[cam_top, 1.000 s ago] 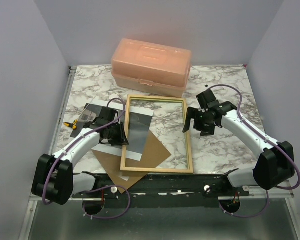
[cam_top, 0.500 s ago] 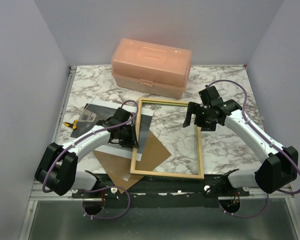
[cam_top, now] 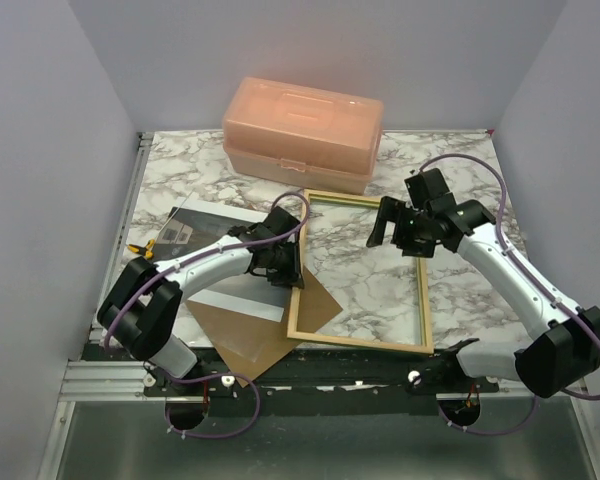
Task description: Put the photo into the frame
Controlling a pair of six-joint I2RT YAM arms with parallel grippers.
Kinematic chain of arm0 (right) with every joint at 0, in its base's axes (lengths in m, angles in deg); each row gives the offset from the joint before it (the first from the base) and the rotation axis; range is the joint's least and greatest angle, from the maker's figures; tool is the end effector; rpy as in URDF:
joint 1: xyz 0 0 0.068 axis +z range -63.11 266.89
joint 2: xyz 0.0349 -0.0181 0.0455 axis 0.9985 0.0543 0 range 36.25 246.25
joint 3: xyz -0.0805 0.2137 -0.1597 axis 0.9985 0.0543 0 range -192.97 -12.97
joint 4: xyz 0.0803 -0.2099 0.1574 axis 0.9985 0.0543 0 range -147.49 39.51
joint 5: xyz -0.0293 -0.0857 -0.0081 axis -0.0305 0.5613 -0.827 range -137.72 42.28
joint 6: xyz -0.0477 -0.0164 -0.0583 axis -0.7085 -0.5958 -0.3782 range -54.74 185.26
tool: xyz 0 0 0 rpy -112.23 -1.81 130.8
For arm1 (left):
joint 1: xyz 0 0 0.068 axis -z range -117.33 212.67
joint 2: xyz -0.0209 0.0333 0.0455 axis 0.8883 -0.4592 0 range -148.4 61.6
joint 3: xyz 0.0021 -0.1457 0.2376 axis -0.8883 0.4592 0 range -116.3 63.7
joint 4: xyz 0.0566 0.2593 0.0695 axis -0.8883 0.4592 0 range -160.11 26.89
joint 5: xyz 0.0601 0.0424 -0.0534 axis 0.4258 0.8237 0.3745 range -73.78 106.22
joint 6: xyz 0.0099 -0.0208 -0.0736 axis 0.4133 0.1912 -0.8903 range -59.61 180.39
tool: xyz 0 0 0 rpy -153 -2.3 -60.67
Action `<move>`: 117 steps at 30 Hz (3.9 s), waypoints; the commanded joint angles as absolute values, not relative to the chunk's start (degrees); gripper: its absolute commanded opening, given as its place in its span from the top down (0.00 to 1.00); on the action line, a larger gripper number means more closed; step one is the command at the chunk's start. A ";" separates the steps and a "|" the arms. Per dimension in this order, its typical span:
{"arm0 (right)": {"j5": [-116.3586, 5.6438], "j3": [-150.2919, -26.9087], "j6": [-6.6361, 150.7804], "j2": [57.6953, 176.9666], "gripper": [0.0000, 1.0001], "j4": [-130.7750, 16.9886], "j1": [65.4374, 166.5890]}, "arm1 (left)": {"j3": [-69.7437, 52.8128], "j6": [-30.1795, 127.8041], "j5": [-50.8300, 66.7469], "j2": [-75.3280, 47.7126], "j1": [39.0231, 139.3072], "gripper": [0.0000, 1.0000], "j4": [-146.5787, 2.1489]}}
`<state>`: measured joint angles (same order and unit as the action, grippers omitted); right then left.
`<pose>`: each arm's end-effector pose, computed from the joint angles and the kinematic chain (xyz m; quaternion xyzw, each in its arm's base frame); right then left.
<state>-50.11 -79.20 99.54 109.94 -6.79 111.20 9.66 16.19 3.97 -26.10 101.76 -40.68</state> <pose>0.2560 0.1187 0.2801 0.0778 0.9583 0.1517 0.2294 0.2398 -0.2128 0.1669 -0.0183 0.9671 -0.2313 0.1040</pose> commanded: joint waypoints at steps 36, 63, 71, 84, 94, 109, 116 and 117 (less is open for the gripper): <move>-52.62 -79.46 101.34 109.20 0.00 -7.21 111.29 | -16.46 0.34 5.73 -49.74 115.27 0.84 -40.74; -61.83 -77.90 100.34 116.05 0.01 -12.85 111.40 | 10.12 9.09 1.96 -21.81 99.07 0.15 -53.83; -65.79 -74.23 100.26 122.48 0.02 -18.66 111.61 | 16.58 14.91 0.11 -3.64 91.10 0.15 -50.92; -69.46 -72.38 103.37 134.01 0.03 -29.37 114.96 | 7.05 27.52 4.52 15.09 87.46 0.13 -32.94; -69.62 -76.16 105.92 140.41 0.03 -30.62 119.07 | 8.46 24.03 2.57 17.72 87.37 0.13 -33.90; -68.26 -79.83 109.83 143.05 0.03 -32.56 121.86 | 10.56 23.21 -0.83 15.71 87.36 0.12 -33.75; -64.25 -80.42 109.00 140.64 0.02 -30.02 121.87 | 13.33 22.42 -1.09 15.11 87.36 0.13 -33.02; -63.64 -80.54 108.72 140.21 0.02 -29.53 121.81 | 13.86 22.06 -0.94 14.74 87.36 0.12 -32.94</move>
